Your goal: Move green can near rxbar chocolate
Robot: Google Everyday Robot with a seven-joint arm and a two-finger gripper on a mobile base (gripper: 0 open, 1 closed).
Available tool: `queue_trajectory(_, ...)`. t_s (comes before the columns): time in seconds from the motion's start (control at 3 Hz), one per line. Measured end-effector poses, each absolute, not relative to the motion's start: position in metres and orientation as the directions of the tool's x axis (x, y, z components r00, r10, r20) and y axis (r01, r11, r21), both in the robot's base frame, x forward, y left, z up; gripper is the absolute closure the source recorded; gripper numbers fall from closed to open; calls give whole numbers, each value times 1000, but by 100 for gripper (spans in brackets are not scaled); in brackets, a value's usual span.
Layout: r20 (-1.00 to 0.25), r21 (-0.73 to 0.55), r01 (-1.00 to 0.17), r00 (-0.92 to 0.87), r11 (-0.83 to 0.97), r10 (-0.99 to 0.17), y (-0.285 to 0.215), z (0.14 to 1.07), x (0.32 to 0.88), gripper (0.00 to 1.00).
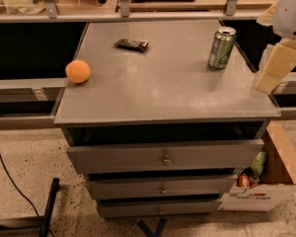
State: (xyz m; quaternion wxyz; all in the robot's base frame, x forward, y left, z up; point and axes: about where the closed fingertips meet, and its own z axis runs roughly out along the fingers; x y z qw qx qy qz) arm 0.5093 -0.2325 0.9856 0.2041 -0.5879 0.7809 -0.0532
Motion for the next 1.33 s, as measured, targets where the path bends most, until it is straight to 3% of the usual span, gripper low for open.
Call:
queue_trajectory(0.67, -412, -369, -838, -240, 402, -879, -246, 992, 606, 0)
queue_trajectory(1.33, -609, -327, -816, -203, 476, -767, -247, 978, 684, 0)
